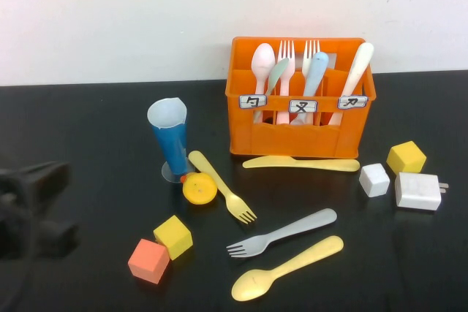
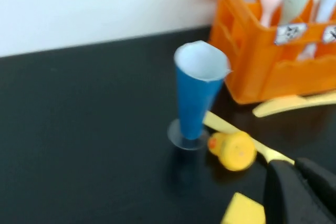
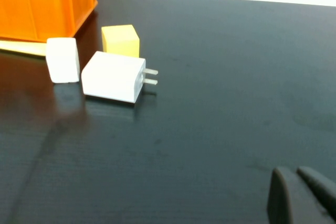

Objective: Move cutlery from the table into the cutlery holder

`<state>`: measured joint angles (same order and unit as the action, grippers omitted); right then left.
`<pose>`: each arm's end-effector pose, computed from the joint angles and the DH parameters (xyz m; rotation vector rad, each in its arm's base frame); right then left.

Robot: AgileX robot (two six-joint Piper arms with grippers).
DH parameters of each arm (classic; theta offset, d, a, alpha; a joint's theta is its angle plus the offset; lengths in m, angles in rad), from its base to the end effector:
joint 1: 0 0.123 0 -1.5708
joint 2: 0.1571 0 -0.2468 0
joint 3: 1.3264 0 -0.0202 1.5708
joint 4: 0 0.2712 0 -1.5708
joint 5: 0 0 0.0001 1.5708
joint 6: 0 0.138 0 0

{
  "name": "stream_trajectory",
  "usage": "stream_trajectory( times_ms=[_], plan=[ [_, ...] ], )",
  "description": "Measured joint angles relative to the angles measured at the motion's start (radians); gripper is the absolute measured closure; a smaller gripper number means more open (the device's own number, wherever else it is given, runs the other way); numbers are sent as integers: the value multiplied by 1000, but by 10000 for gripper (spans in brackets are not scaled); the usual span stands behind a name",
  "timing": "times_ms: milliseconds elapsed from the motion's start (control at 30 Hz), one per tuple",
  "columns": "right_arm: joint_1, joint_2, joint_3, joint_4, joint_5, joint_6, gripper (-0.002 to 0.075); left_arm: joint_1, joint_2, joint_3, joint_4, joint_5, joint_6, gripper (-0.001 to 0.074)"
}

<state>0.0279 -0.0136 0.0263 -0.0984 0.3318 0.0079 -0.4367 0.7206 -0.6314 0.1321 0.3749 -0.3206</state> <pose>0.1582 0.0000 0.1637 -0.0807 1.8251 -0.0696 0.2220 -0.0962 0.2821 0.2020 1.9521 -0.3723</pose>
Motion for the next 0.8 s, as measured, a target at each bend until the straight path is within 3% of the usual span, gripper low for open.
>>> stream_trajectory(
  times_ms=[267, 600, 800],
  plan=[
    [0, 0, 0, 0, 0, 0, 730, 131, -213, 123, 30, 2, -29, 735],
    [0, 0, 0, 0, 0, 0, 730, 408, -555, 418, -52, -45, -29, 735],
    [0, 0, 0, 0, 0, 0, 730, 483, -718, 602, -76, -45, -12, 735]
  ],
)
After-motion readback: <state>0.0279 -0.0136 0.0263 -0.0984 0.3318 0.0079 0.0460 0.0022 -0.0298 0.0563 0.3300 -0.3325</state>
